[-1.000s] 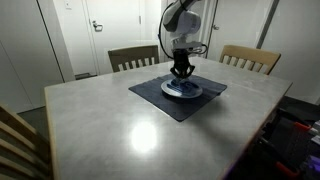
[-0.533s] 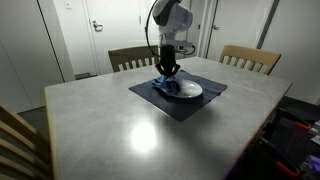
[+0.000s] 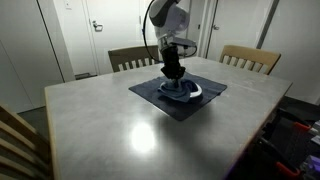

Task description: Wipe the white plate with the blue towel

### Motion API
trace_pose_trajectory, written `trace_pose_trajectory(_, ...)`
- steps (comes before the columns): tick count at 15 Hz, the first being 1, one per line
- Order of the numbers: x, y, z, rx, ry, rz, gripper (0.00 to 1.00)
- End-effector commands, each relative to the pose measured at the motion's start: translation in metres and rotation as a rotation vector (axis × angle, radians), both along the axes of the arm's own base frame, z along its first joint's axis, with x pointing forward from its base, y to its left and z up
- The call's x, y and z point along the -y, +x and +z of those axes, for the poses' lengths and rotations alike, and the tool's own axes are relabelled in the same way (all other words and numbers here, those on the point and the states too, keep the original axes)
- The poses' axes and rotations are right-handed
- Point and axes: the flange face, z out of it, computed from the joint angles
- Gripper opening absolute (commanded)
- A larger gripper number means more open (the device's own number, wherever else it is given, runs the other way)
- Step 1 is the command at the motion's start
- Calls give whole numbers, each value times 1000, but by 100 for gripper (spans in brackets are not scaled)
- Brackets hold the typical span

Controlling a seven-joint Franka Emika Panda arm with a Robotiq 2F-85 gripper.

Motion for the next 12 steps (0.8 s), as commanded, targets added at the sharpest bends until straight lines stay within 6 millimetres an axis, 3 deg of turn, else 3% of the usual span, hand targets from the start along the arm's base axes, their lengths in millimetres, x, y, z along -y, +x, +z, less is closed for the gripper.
trace_pose_trajectory(1, 15, -14, -10, -123, -52, 47, 2)
trace_pose_trajectory(6, 41, -25, -23, -222, -114, -30, 2)
trace_pose_trajectory(12, 84, -13, -30, -182, -131, -362, 2)
